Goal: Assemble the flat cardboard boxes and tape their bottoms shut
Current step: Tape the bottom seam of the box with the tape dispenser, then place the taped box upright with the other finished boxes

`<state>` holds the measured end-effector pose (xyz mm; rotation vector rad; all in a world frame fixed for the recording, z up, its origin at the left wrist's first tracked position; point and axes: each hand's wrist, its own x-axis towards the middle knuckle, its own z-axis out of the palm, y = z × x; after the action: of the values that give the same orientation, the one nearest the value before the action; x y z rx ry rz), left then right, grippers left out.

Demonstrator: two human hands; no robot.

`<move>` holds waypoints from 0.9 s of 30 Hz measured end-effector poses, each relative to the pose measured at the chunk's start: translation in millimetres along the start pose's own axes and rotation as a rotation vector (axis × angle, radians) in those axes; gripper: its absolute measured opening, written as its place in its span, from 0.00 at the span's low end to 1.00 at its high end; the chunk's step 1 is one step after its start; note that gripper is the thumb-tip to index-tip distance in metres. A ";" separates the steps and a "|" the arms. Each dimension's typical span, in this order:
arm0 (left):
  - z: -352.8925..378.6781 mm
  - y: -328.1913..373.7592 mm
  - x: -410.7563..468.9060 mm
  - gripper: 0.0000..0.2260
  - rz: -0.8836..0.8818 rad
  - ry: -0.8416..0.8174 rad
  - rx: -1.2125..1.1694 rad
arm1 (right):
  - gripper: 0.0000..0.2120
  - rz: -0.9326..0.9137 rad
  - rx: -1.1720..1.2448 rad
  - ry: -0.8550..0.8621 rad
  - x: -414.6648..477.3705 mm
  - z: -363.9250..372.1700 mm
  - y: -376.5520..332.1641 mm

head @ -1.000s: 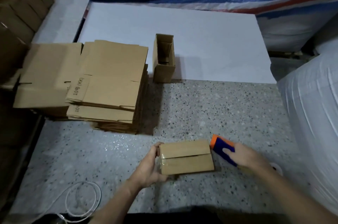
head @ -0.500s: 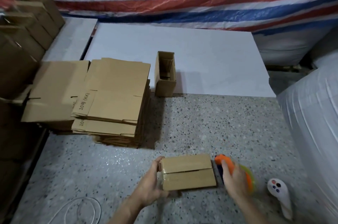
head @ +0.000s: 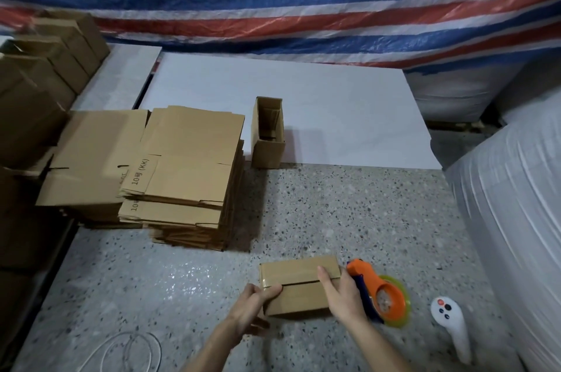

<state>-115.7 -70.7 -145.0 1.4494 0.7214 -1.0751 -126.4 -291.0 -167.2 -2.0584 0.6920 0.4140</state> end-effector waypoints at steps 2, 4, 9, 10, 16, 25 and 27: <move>-2.3 1.2 0.4 0.36 -0.079 -0.113 -0.211 | 0.28 -0.009 0.034 -0.058 -0.9 -3.0 0.4; -4.2 1.3 0.1 0.40 -0.125 -0.166 -0.403 | 0.29 -0.012 0.082 -0.118 -1.2 -7.1 3.9; 3.6 9.1 -8.5 0.36 -0.055 -0.091 -0.480 | 0.24 -0.072 0.166 -0.142 -12.1 -20.7 5.3; 6.1 14.5 -12.6 0.36 -0.005 -0.077 -0.499 | 0.22 -0.082 0.189 -0.140 -13.2 -23.9 1.6; 19.6 40.4 -25.4 0.44 0.553 0.239 -0.243 | 0.28 -0.165 0.198 0.146 -7.4 -34.3 -41.1; 37.5 8.6 22.7 0.50 1.068 0.342 0.329 | 0.56 -0.138 0.359 -0.021 9.7 16.4 -82.9; 37.1 -1.3 34.2 0.48 0.929 0.230 0.249 | 0.64 -0.071 0.235 0.112 11.9 29.5 -67.2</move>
<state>-111.5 -111.4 -174.6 1.8519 0.0071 -0.2778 -76.5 -240.4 -145.6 -1.8871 0.6965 0.1689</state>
